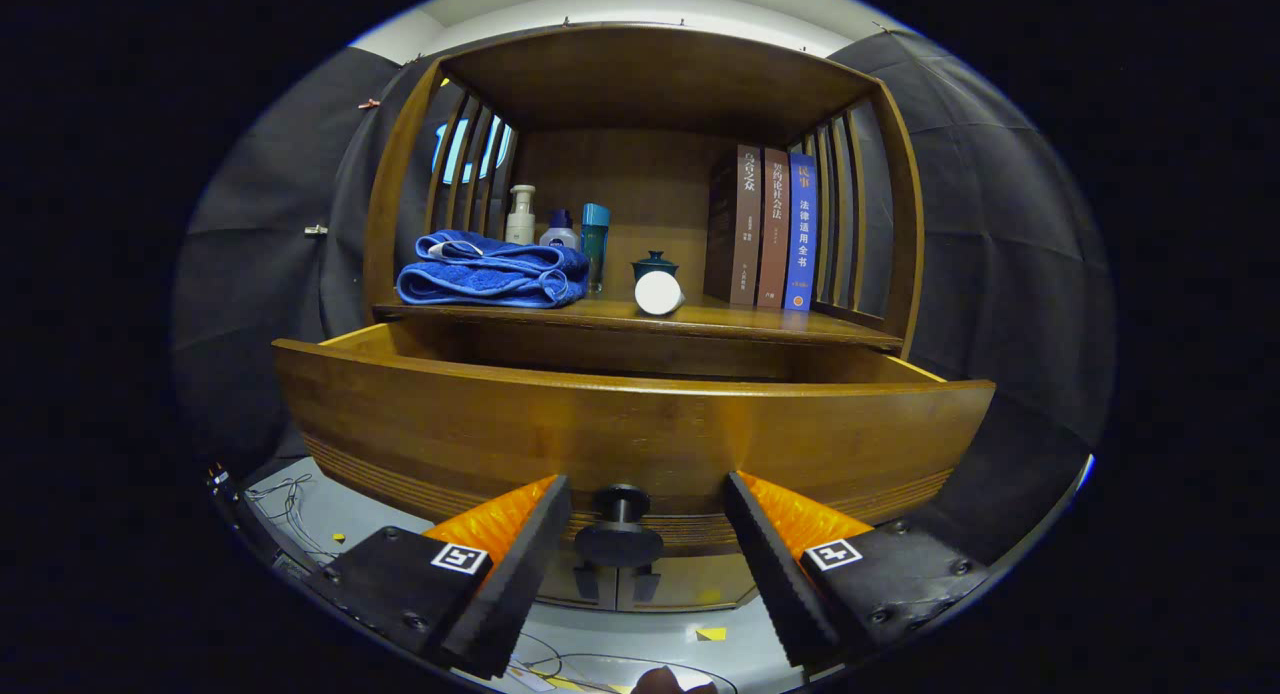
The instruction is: Pull open the drawer, take out the items inside it, and place them on the countertop above the cabinet.
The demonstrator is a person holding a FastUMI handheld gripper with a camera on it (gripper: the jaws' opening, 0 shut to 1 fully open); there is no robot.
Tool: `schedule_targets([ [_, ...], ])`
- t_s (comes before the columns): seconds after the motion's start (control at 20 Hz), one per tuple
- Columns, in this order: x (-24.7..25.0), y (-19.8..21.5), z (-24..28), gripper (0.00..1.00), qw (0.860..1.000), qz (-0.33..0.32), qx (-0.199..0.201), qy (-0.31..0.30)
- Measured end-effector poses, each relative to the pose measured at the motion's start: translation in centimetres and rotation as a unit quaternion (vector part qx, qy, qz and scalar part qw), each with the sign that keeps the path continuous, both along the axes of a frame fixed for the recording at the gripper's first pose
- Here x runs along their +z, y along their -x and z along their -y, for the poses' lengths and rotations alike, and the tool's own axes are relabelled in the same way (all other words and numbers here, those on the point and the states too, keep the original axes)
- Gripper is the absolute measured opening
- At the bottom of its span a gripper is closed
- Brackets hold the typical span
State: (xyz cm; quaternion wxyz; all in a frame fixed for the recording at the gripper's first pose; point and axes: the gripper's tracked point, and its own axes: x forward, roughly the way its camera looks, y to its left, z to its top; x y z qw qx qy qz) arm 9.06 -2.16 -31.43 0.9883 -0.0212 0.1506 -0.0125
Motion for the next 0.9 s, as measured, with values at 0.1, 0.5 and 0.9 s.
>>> schedule_targets([
  [0.1, -0.9, -2.1, 0.0, 0.99, 1.0, -0.01, -0.004, -0.019],
  [0.5, -2.2, -7.7, -0.2, 0.99, 1.0, -0.018, -0.006, -0.008],
  [0.9, -3.1, -10.1, -0.1, 0.99, 1.0, -0.027, -0.013, -0.008],
])
